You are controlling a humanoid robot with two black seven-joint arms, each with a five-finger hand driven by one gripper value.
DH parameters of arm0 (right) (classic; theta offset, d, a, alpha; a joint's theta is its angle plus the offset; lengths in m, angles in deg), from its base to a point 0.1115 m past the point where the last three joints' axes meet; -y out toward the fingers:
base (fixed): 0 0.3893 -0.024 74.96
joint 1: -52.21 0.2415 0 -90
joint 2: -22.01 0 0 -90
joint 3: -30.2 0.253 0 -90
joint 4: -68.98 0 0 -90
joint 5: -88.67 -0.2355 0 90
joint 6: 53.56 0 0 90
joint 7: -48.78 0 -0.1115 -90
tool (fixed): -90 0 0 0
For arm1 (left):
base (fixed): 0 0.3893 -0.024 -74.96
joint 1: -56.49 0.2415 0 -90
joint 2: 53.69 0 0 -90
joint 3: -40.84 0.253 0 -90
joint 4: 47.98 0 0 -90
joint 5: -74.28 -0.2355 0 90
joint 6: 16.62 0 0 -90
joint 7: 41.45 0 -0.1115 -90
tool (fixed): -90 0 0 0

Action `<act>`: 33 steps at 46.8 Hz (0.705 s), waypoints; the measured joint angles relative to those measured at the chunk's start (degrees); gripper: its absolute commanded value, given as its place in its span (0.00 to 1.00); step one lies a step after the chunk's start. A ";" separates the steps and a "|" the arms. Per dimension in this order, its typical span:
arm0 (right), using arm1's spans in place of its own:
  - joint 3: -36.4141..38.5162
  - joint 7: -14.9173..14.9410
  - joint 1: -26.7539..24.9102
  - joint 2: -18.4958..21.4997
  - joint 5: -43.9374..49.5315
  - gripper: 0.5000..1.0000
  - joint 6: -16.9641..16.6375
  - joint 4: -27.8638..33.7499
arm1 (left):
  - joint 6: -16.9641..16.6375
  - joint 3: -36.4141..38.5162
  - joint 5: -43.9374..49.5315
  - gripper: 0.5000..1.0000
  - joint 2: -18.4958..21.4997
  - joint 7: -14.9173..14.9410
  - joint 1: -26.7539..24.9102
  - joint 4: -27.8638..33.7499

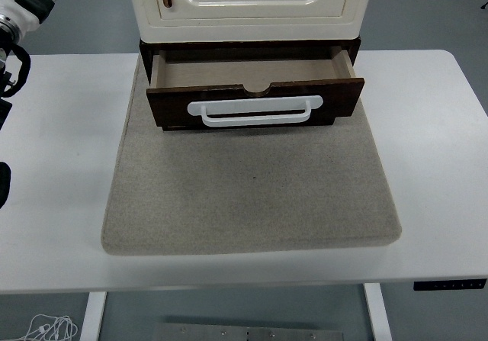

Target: Open the drawer under the combination cabinet

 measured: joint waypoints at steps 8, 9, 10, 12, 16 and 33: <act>-0.03 0.00 -0.08 0.00 0.00 0.85 -0.01 -0.01 | 1.69 0.06 1.13 1.00 -1.57 -0.05 1.75 0.06; -0.03 -0.01 -0.09 0.00 0.00 0.86 -0.01 -0.01 | 1.98 0.07 1.13 1.00 -1.82 -0.17 1.93 0.08; -0.02 -0.01 -0.09 0.00 0.00 0.85 -0.01 -0.01 | 2.17 0.07 1.13 1.00 -2.04 -0.30 2.06 0.08; 0.00 0.00 -0.07 0.00 0.01 0.85 -0.01 -0.01 | 2.42 0.07 1.14 1.00 -2.59 -0.50 2.31 0.09; 0.02 -0.01 -0.13 0.00 0.01 0.85 -0.01 0.00 | 3.21 0.06 1.18 1.00 -3.62 -0.73 2.63 0.11; 0.11 -0.01 -0.36 0.00 -0.34 0.86 0.00 0.00 | 5.97 0.00 1.26 1.00 -7.45 -2.05 3.21 0.38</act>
